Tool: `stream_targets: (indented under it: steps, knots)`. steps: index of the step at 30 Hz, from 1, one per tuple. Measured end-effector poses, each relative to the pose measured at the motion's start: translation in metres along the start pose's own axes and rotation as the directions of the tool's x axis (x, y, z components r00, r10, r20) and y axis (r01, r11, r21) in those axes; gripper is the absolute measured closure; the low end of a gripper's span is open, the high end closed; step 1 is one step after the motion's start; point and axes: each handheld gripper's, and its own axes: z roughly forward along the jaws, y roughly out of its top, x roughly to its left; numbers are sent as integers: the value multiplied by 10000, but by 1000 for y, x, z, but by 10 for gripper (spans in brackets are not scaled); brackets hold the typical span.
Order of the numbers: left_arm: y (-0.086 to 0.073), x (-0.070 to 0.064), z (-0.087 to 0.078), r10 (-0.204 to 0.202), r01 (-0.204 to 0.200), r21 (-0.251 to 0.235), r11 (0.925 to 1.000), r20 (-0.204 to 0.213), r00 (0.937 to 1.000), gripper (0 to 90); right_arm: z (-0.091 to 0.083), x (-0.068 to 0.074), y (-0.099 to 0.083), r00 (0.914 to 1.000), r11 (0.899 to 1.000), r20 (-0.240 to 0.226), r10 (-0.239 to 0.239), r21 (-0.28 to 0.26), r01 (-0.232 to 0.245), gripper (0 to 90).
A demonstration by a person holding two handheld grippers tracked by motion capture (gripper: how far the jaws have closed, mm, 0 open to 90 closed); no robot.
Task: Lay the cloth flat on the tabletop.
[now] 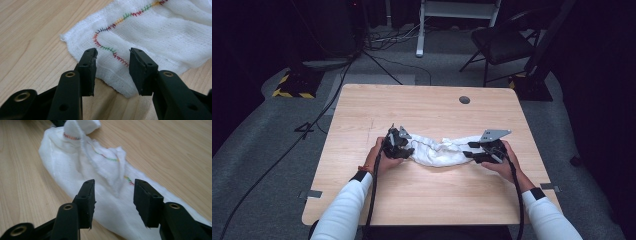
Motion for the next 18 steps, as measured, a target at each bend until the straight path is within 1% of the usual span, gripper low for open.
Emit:
stream_targets:
  steps: [2, 4, 5, 7, 8, 10, 13, 14, 16, 18]
  knots:
    - [0, 0, 1, -13, 12, -17, 10000, -28, 10000, 578, 7, 5, 3, 9999, 9998, 47, -137, 139, 136, 510]
    - [0, 1, 1, -69, 69, -2, 10000, -127, 9999, 535, 13, 8, 6, 9997, 9995, 39, -226, 238, 225, 499]
    - [0, 1, 1, -102, 102, -8, 9999, -144, 9998, 520, 17, 9, 7, 9995, 9992, 73, -303, 251, 301, 503]
    - [0, 2, 2, -110, 110, -32, 9999, -146, 9998, 504, 25, 9, 8, 9995, 9985, 152, -283, 482, 275, 531]
    - [0, 2, 2, -106, 106, -34, 9999, -193, 9998, 495, 29, 9, 8, 9993, 9979, 235, -282, 588, 268, 554]
    - [0, 2, 2, -84, 85, 44, 10000, -245, 9997, 478, 35, 8, 8, 9984, 9966, 432, -364, 760, 331, 636]
    - [0, 3, 2, -82, 84, 42, 10000, -250, 9997, 463, 36, 8, 9, 9974, 9965, 588, -406, 755, 361, 828]
    - [0, 3, 2, -69, 70, 26, 10000, -271, 9996, 463, 36, 8, 9, 9965, 9963, 689, -468, 753, 416, 869]
    - [0, 4, 2, -75, 76, 18, 10000, -266, 9996, 463, 33, 6, 8, 9939, 9966, 994, -474, 712, 404, 887]
    - [0, 5, 1, -71, 73, 53, 10000, -279, 9996, 462, 29, 1, 7, 9916, 9981, 1254, -320, 568, 250, 891]
